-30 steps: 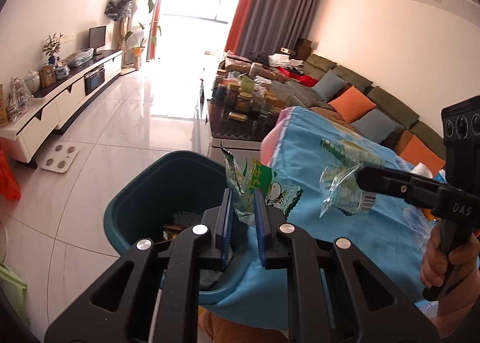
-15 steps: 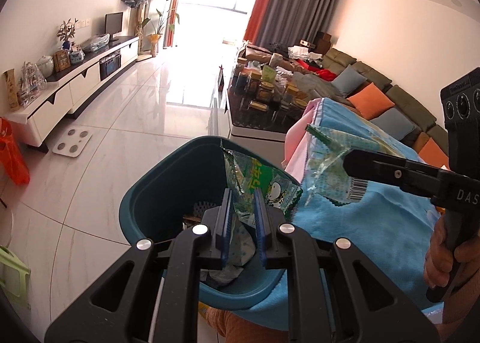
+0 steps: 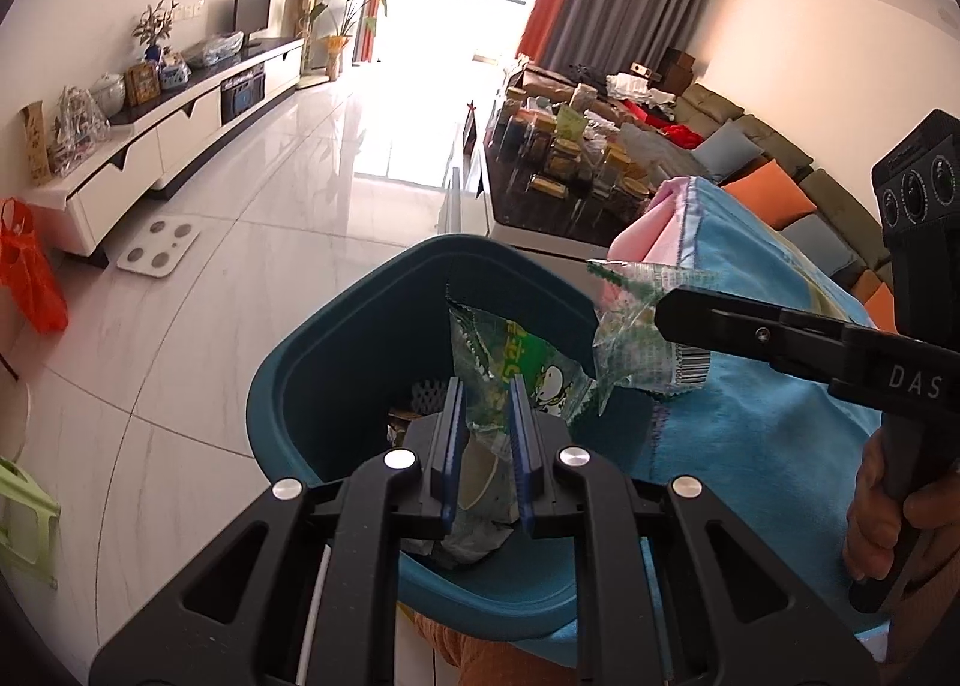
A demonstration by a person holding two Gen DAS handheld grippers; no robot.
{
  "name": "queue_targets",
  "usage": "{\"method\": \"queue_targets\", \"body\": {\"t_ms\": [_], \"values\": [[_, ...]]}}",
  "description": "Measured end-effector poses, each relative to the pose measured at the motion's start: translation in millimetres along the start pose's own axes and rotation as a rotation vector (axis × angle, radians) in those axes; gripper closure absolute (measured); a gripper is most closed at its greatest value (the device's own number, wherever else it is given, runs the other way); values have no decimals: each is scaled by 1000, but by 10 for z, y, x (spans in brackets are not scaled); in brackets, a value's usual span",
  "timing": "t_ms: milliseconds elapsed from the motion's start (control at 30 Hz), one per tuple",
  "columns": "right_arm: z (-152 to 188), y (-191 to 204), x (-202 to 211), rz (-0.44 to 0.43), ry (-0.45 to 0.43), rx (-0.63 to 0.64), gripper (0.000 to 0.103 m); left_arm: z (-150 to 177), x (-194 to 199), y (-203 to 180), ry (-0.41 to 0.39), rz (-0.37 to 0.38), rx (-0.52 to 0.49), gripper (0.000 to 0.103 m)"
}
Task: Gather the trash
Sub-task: 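Open both grippers to drop the wrappers into the teal bin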
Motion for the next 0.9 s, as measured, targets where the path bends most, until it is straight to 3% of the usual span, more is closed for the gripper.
{"method": "queue_targets", "body": {"t_ms": [100, 467, 700, 900], "values": [[9, -57, -63, 12, 19, -24, 72, 3, -87, 1, 13, 4, 7, 88], [-2, -146, -87, 27, 19, -62, 62, -25, -377, -17, 34, 4, 26, 88], [-10, -161, -68, 23, 7, -65, 53, 2, -269, 41, 2, -4, 36, 83], [-1, -170, 61, 23, -17, -56, 53, -15, -134, 14, -33, -3, 33, 78]]}}
Point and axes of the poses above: each gripper's, at about its wrist camera, not at the fingertips, and x roughly against the way its jaws point, y to its left, z to its underside, the point moved 9 cm from there along -x, roughly the way its jaws point, and after that the axes turned 11 degrees about -z, right-handed, at the moved point
